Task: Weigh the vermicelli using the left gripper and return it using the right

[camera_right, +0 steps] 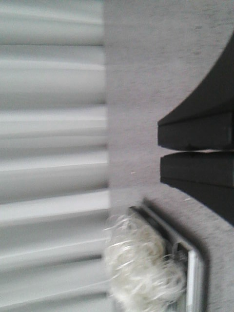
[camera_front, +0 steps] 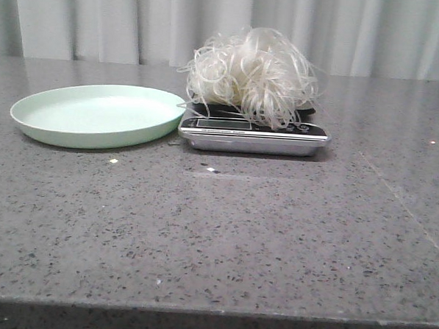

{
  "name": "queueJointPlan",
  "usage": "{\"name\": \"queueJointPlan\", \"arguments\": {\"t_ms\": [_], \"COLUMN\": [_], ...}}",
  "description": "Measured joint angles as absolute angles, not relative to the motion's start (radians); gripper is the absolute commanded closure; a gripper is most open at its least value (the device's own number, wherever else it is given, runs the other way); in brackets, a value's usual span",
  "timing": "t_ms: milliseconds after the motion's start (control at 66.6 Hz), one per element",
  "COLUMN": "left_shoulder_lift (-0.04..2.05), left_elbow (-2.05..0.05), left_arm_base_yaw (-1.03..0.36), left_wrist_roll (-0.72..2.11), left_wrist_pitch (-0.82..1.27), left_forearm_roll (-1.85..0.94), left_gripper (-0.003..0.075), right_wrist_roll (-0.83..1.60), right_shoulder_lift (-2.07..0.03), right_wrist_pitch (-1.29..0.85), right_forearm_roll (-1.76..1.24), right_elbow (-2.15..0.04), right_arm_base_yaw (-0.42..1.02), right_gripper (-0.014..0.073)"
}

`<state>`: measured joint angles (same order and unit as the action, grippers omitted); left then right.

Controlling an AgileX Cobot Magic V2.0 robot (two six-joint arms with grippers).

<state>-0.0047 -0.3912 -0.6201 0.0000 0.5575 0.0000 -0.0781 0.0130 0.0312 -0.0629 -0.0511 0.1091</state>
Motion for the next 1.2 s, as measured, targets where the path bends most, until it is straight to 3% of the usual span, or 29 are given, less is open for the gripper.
{"name": "queueJointPlan", "arguments": {"t_ms": [255,555,645,780,871,1201], "left_shoulder_lift": [-0.005,-0.005,-0.005,-0.005,-0.005,-0.005], "left_elbow": [-0.391,-0.387,-0.387,-0.387,-0.387,-0.387], "left_arm_base_yaw": [-0.62,-0.62,-0.62,-0.62,-0.62,-0.62], "left_wrist_roll": [0.0,0.0,0.0,0.0,0.0,0.0], "left_wrist_pitch": [0.558,0.548,0.548,0.546,0.546,0.546], "left_forearm_roll": [0.0,0.0,0.0,0.0,0.0,0.0], "left_gripper": [0.0594,0.0594,0.0594,0.0594,0.0594,0.0594], "right_wrist_roll": [-0.078,-0.078,-0.078,-0.078,-0.078,-0.078], "right_shoulder_lift": [-0.226,-0.46,-0.516,-0.619,-0.708,-1.113], "right_wrist_pitch": [-0.142,-0.17,-0.192,-0.282,-0.353,-0.557], "right_forearm_roll": [-0.063,-0.064,-0.064,-0.065,-0.065,-0.065], "right_elbow": [-0.355,-0.399,-0.434,-0.568,-0.684,-1.173], "right_arm_base_yaw": [0.109,0.109,0.109,0.117,0.152,0.419], "right_gripper": [0.0405,0.0398,0.0338,0.012,0.0025,0.0015]}}
